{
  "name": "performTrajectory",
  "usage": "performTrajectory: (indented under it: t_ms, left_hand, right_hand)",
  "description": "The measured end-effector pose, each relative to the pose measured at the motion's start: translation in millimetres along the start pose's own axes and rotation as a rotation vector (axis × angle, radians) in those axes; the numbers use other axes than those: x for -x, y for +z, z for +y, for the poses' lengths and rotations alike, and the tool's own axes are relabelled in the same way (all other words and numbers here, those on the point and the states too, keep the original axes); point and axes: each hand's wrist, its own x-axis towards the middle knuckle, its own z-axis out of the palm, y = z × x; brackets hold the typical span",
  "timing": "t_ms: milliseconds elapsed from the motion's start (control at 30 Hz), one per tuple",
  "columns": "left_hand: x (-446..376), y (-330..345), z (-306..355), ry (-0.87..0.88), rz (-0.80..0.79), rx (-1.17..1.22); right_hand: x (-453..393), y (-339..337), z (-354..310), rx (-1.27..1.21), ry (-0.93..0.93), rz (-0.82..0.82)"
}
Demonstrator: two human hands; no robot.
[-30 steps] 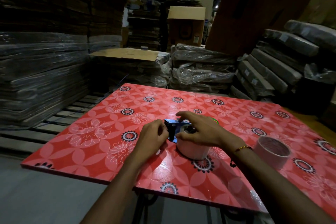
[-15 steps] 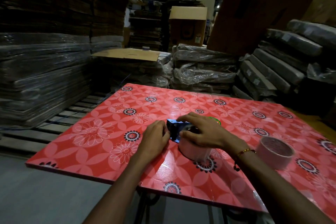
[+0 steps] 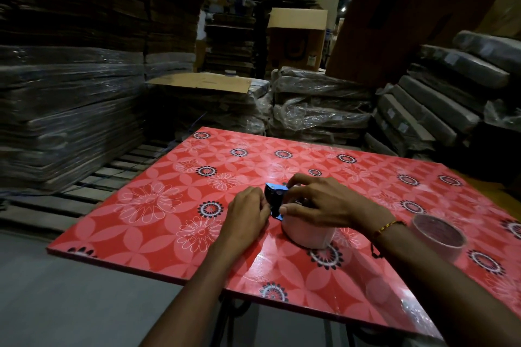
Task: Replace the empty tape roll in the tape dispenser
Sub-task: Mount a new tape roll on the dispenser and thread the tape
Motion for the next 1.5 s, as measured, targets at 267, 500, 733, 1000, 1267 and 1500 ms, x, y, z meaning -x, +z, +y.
performTrajectory:
  t_ms: [267,500,733,1000,1267,1500]
  left_hand:
    - [-2,14,6,-0.046,0.027,-0.117]
    - [-3,-1,0,-0.16,-0.018,0.233]
    - [-4,1,-1,-0.196,-0.023,0.292]
    - [-5,4,-3,-0.157,-0.007,0.223]
    - [-6,5,-6,-0.11,-0.053,0.25]
    - [-10,4,-6,-0.008,-0.104,0.112]
  right_hand:
    - [-11,-8,-2,0.147,0.022,-0.134]
    - [-8,14,11,-0.201,0.068,-0.009]
    - [-7,14,8,-0.341,0.056,0.003]
    - [-16,6,-11,-0.021,0.034,-0.102]
    - [-32,-9,-22,0.14,0.058,-0.295]
    - [-35,-12,-25,0.178,0.082,-0.37]
